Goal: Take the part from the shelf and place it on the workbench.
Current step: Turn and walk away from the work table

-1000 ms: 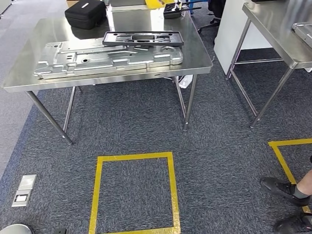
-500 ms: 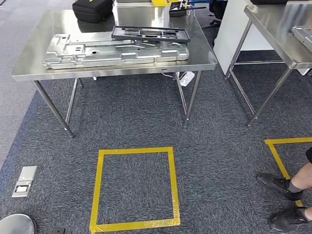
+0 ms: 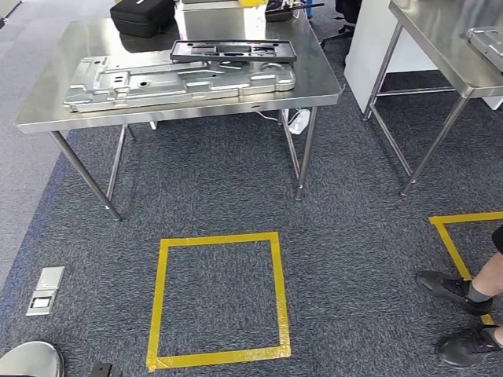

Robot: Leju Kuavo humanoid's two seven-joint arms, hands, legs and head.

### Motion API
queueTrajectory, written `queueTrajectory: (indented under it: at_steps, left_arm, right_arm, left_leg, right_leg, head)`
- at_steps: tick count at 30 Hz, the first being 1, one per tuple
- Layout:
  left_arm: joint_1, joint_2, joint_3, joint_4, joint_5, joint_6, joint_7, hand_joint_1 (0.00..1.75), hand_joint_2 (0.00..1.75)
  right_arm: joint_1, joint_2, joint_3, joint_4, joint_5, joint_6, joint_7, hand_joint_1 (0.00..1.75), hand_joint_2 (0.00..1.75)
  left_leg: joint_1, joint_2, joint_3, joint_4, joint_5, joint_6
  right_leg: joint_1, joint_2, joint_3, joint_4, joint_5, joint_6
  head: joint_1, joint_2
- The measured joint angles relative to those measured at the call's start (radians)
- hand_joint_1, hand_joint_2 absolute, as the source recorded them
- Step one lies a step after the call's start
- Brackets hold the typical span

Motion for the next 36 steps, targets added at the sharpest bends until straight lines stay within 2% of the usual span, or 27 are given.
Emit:
queueTrajectory:
  at_steps: [1, 3, 4, 5, 8, 10, 11, 13, 14, 15, 16, 18, 19, 20, 23, 25, 26, 28, 29, 30, 31, 34, 35, 36]
  left_arm:
    - [0.0, 0.0, 0.0, 0.0, 0.0, 0.0, 0.0, 0.0, 1.75]
    - [-0.001, 0.0, 0.0, 0.0, 0.001, 0.0, 0.001, 0.0, 1.75]
    - [-0.001, 0.0, 0.0, 0.0, 0.002, 0.0, 0.001, 0.0, 1.75]
    - [-0.002, 0.0, 0.0, 0.0, 0.003, 0.0, 0.002, 0.0, 1.75]
    - [-0.001, 0.0, 0.0, 0.0, 0.007, 0.0, 0.003, 0.0, 1.75]
    - [-0.001, -0.001, 0.0, 0.0, 0.009, 0.0, 0.002, 0.0, 1.75]
    - [-0.001, -0.001, 0.001, 0.0, 0.009, 0.0, 0.002, 0.0, 1.75]
    - [-0.001, -0.001, 0.001, 0.0, 0.01, 0.0, 0.002, 0.0, 1.75]
    - [0.0, -0.002, 0.001, 0.0, 0.01, 0.0, 0.002, 0.0, 1.75]
    - [0.001, -0.002, 0.001, 0.0, 0.01, 0.0, 0.002, 0.0, 1.75]
    - [0.001, -0.002, 0.002, 0.0, 0.01, -0.001, 0.002, 0.0, 1.75]
    - [0.0, -0.002, 0.002, 0.0, 0.01, -0.001, 0.002, 0.0, 1.75]
    - [0.0, -0.002, 0.002, 0.0, 0.01, -0.001, 0.001, 0.0, 1.75]
    - [-0.001, -0.002, 0.002, 0.0, 0.01, -0.001, 0.001, 0.0, 1.75]
    - [-0.001, -0.002, 0.002, 0.0, 0.01, -0.002, 0.0, 0.0, 1.75]
    - [0.0, -0.003, 0.002, 0.0, 0.007, -0.001, 0.001, 0.0, 1.75]
    - [0.0, -0.003, 0.002, 0.0, 0.005, 0.0, 0.002, 0.0, 1.75]
    - [0.001, -0.004, 0.002, 0.0, 0.003, 0.0, 0.004, 0.0, 1.75]
    - [0.003, -0.004, 0.002, 0.0, 0.002, 0.0, 0.006, 0.0, 1.75]
    - [0.004, -0.004, 0.002, 0.0, 0.002, 0.0, 0.008, 0.0, 1.75]
    - [0.006, -0.004, 0.002, 0.0, 0.002, -0.001, 0.011, 0.0, 1.75]
    - [0.006, -0.004, 0.002, 0.0, 0.009, -0.009, 0.02, 0.0, 1.75]
    - [0.006, -0.004, 0.002, 0.0, 0.028, -0.01, 0.036, 0.0, 1.75]
    - [0.006, -0.004, 0.003, 0.0, 0.078, -0.008, 0.077, 0.0, 1.75]
  right_arm:
    - [0.0, 0.0, 0.0, 0.0, 0.002, 0.002, 0.003, 0.0, 1.75]
    - [-0.002, 0.001, -0.002, 0.001, 0.003, 0.004, 0.006, 0.0, 1.75]
    - [-0.002, 0.001, -0.003, 0.001, 0.003, 0.005, 0.007, 0.0, 1.75]
    - [-0.003, 0.001, -0.005, 0.001, 0.003, 0.006, 0.007, 0.0, 1.75]
    - [-0.004, 0.001, -0.009, 0.001, 0.003, 0.008, 0.008, 0.0, 1.75]
    - [-0.004, 0.0, -0.013, 0.001, 0.002, 0.01, 0.008, 0.0, 1.75]
    - [-0.004, 0.0, -0.015, 0.001, 0.002, 0.011, 0.008, 0.0, 1.75]
    - [-0.003, 0.0, -0.018, 0.001, 0.002, 0.013, 0.008, 0.0, 1.75]
    - [-0.001, 0.0, -0.019, 0.001, 0.002, 0.013, 0.008, 0.0, 1.75]
    - [0.0, 0.0, -0.02, 0.001, 0.002, 0.014, 0.008, 0.0, 1.75]
    - [0.0, 0.0, -0.02, 0.001, 0.002, 0.015, 0.008, 0.0, 1.75]
    - [0.0, -0.001, -0.021, 0.001, 0.003, 0.017, 0.008, 0.0, 1.75]
    - [-0.001, -0.001, -0.021, 0.001, 0.003, 0.018, 0.008, 0.0, 1.75]
    - [-0.002, -0.001, -0.021, 0.001, 0.003, 0.018, 0.008, 0.0, 1.75]
    - [0.0, -0.001, -0.021, 0.001, 0.003, 0.02, 0.007, 0.0, 1.75]
    - [0.0, -0.001, -0.022, 0.001, 0.004, 0.02, 0.006, 0.0, 1.75]
    - [0.0, 0.0, -0.022, 0.001, 0.005, 0.021, 0.006, 0.0, 1.75]
    - [-0.001, -0.001, -0.022, 0.001, 0.005, 0.021, 0.005, 0.0, 1.75]
    - [-0.001, -0.001, -0.022, 0.001, 0.006, 0.022, 0.005, 0.0, 1.75]
    - [-0.001, -0.001, -0.023, 0.001, 0.006, 0.022, 0.005, 0.0, 1.75]
    - [-0.001, -0.001, -0.023, 0.001, 0.006, 0.022, 0.004, 0.0, 1.75]
    - [-0.002, -0.001, -0.024, 0.001, 0.002, 0.022, 0.002, 0.0, 1.75]
    - [-0.002, -0.001, -0.024, 0.001, -0.015, 0.017, 0.008, 0.0, 1.75]
    - [-0.003, -0.001, -0.024, 0.001, -0.061, 0.004, 0.023, 0.0, 1.75]
  left_leg:
    - [0.001, 0.0, 0.021, -0.038, 0.028, 0.0]
    - [0.001, -0.001, 0.086, -0.17, 0.097, 0.005]
    - [0.0, -0.002, 0.11, -0.223, 0.118, 0.009]
    - [-0.002, -0.002, 0.122, -0.254, 0.125, 0.013]
    - [-0.002, -0.002, 0.117, -0.269, 0.12, 0.03]
    - [0.001, 0.0, 0.114, -0.276, 0.125, 0.042]
    - [0.002, 0.001, 0.113, -0.278, 0.128, 0.048]
    - [-0.002, 0.003, 0.11, -0.278, 0.13, 0.053]
    - [-0.004, 0.004, 0.109, -0.277, 0.131, 0.054]
    - [-0.005, 0.004, 0.109, -0.277, 0.131, 0.054]
    - [-0.005, 0.005, 0.11, -0.277, 0.131, 0.054]
    - [-0.006, 0.004, 0.114, -0.276, 0.13, 0.052]
    - [-0.008, 0.004, 0.113, -0.273, 0.128, 0.049]
    - [-0.01, 0.004, 0.111, -0.27, 0.128, 0.045]
    - [-0.011, 0.004, 0.104, -0.266, 0.128, 0.033]
    - [-0.008, 0.002, 0.093, -0.24, 0.104, 0.023]
    - [-0.006, 0.002, 0.077, -0.2, 0.076, 0.017]
    - [-0.002, 0.0, 0.024, -0.074, 0.01, 0.007]
    - [-0.001, 0.0, 0.002, -0.02, -0.009, 0.004]
    - [0.0, 0.0, -0.008, 0.005, -0.009, 0.003]
    - [0.0, 0.0, 0.001, -0.01, 0.01, 0.004]
    - [-0.002, -0.002, 0.086, -0.191, 0.11, 0.014]
    - [-0.004, -0.002, 0.105, -0.235, 0.124, 0.018]
    - [-0.006, -0.003, 0.112, -0.257, 0.125, 0.022]
  right_leg:
    - [0.0, 0.0, 0.001, 0.0, 0.0, 0.001]
    - [0.001, 0.0, 0.004, 0.001, -0.001, 0.004]
    - [0.002, 0.001, 0.003, 0.002, -0.001, 0.009]
    - [0.003, 0.002, 0.0, 0.003, 0.0, 0.015]
    - [0.004, 0.001, -0.01, 0.007, 0.002, 0.033]
    - [0.004, 0.002, -0.025, 0.042, -0.029, 0.04]
    - [0.003, 0.004, -0.044, 0.086, -0.059, 0.042]
    - [0.003, 0.006, -0.099, 0.214, -0.122, 0.042]
    - [0.003, 0.006, -0.119, 0.263, -0.136, 0.043]
    - [0.003, 0.006, -0.124, 0.28, -0.131, 0.043]
    - [0.003, 0.006, -0.111, 0.257, -0.108, 0.042]
    - [0.003, 0.006, -0.051, 0.132, -0.037, 0.038]
    - [0.004, 0.006, -0.024, 0.072, -0.014, 0.036]
    - [0.005, 0.006, -0.009, 0.033, -0.003, 0.033]
    - [0.005, 0.008, -0.007, 0.012, -0.004, 0.023]
    - [0.001, 0.006, -0.01, 0.01, 0.0, 0.014]
    - [-0.001, 0.005, -0.012, 0.009, 0.002, 0.009]
    - [0.0, 0.004, -0.016, 0.009, 0.004, 0.004]
    - [0.0, 0.003, -0.017, 0.01, 0.004, 0.004]
    - [0.001, 0.003, -0.017, 0.01, 0.004, 0.003]
    - [0.001, 0.003, -0.015, 0.01, 0.004, 0.004]
    - [0.002, 0.005, -0.012, 0.012, 0.002, 0.008]
    - [0.003, 0.005, -0.013, 0.013, 0.002, 0.011]
    - [0.004, 0.005, -0.016, 0.014, 0.003, 0.016]
  head:
    - [0.0, 0.0]
    - [0.0, 0.0]
    - [0.0, 0.0]
    - [0.0, 0.0]
    - [0.0, 0.0]
    - [0.001, 0.0]
    - [0.001, 0.0]
    - [0.001, 0.0]
    - [0.001, 0.0]
    - [0.001, 0.0]
    - [0.001, 0.0]
    - [0.001, 0.0]
    - [0.001, 0.0]
    - [0.001, 0.0]
    - [0.0, 0.0]
    - [0.0, 0.0]
    - [0.0, 0.0]
    - [0.0, 0.0]
    - [0.0, 0.0]
    - [0.0, 0.0]
    - [0.0, 0.0]
    - [0.0, 0.0]
    - [0.0, 0.0]
    - [0.0, 0.0]
